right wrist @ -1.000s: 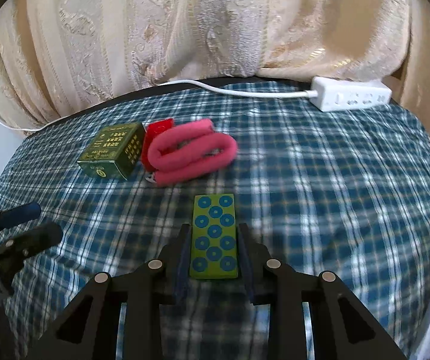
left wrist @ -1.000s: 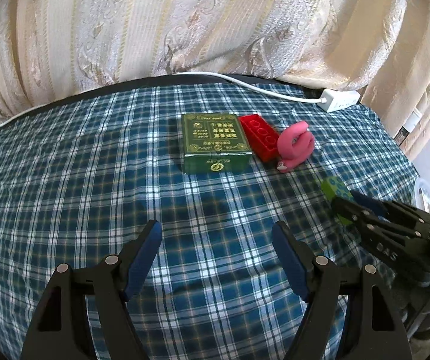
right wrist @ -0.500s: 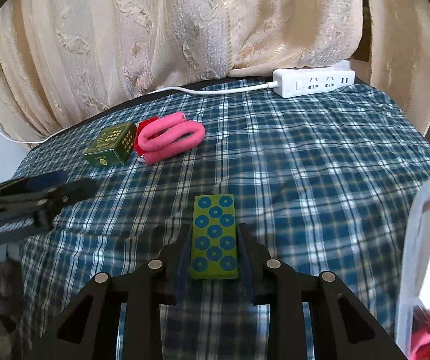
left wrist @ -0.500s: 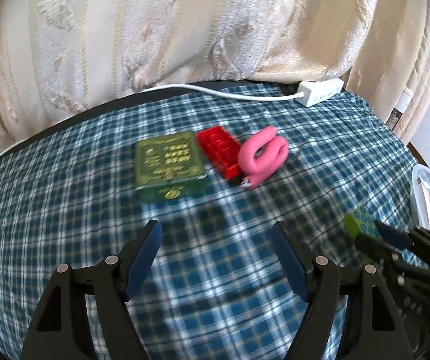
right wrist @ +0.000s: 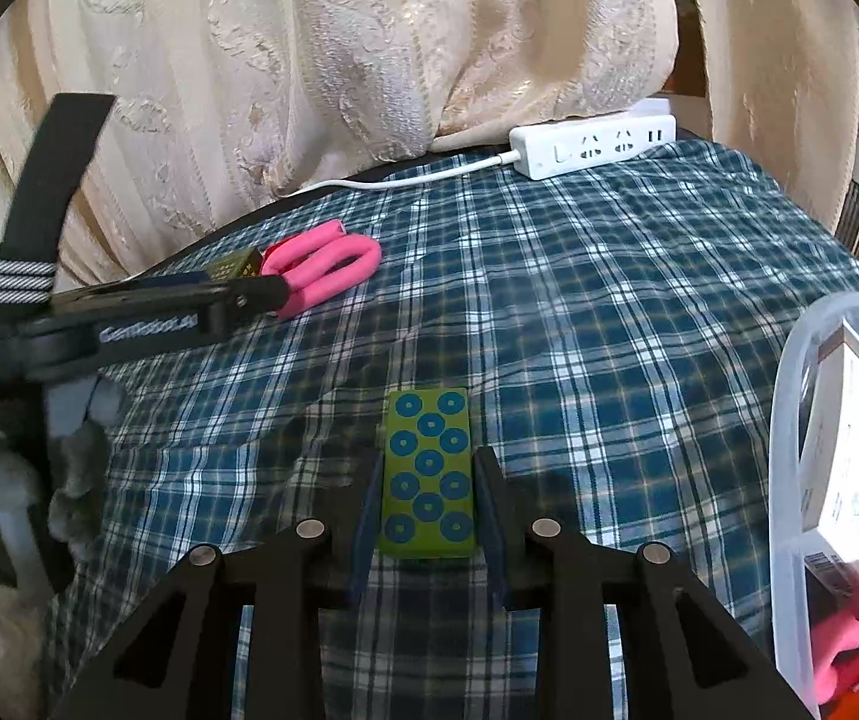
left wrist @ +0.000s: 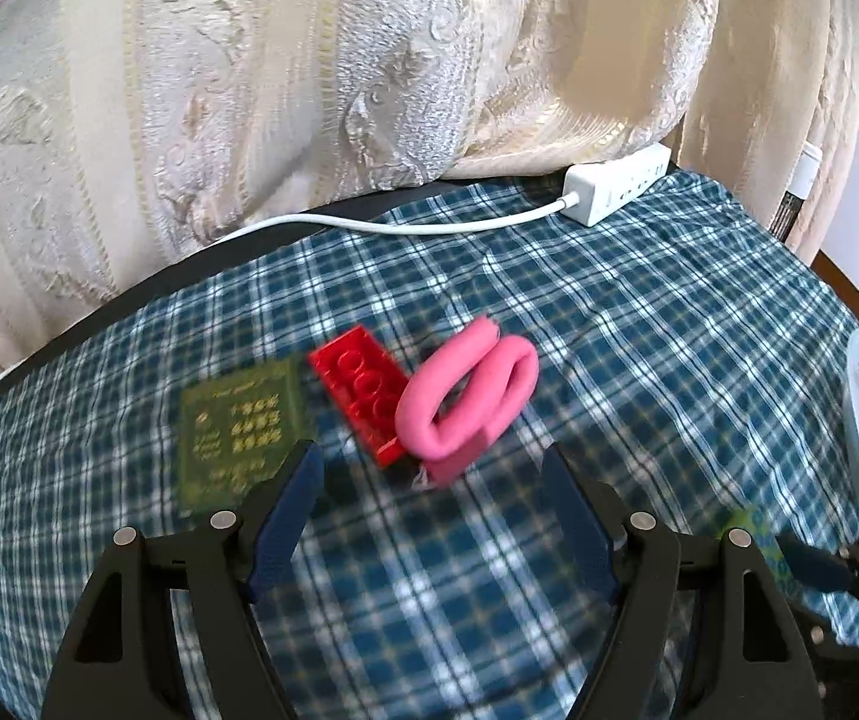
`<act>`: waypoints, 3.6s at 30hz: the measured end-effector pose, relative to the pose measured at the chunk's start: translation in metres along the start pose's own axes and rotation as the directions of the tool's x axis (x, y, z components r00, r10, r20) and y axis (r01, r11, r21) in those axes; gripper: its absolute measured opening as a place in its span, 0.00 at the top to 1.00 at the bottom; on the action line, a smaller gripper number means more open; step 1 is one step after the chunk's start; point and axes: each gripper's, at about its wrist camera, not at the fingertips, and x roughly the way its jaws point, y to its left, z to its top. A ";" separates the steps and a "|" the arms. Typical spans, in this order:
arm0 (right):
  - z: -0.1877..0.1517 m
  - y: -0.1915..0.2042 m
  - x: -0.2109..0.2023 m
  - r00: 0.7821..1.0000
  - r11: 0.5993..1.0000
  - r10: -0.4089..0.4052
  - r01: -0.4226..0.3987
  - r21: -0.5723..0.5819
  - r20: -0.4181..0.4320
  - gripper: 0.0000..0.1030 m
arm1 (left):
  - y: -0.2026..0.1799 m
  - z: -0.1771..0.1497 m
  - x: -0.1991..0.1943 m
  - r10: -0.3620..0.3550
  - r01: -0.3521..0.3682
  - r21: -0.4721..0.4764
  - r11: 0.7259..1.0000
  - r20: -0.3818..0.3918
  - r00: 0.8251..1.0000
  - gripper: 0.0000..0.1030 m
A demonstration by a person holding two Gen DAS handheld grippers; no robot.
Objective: Organize objects
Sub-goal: 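Grasp the pink foam hand grip with the left gripper while the right gripper holds the dotted brick, then carry the pink grip with the left gripper while the right gripper carries the dotted brick to the bowl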
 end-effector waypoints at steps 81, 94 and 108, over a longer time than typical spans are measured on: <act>0.002 -0.011 -0.023 0.992 1.000 -0.008 0.005 0.022 0.126 0.69 | -0.029 -0.054 -0.078 -0.037 0.038 -0.013 0.999 0.085 0.996 0.63; -0.007 -0.025 -0.051 0.981 0.997 -0.028 0.013 0.075 0.194 0.69 | -0.052 -0.057 -0.105 -0.074 0.072 0.025 0.997 0.129 0.989 0.63; -0.022 -0.085 -0.133 0.949 0.980 -0.109 0.054 0.189 0.295 0.69 | -0.110 -0.052 -0.116 -0.144 0.128 0.120 0.984 0.139 0.980 0.63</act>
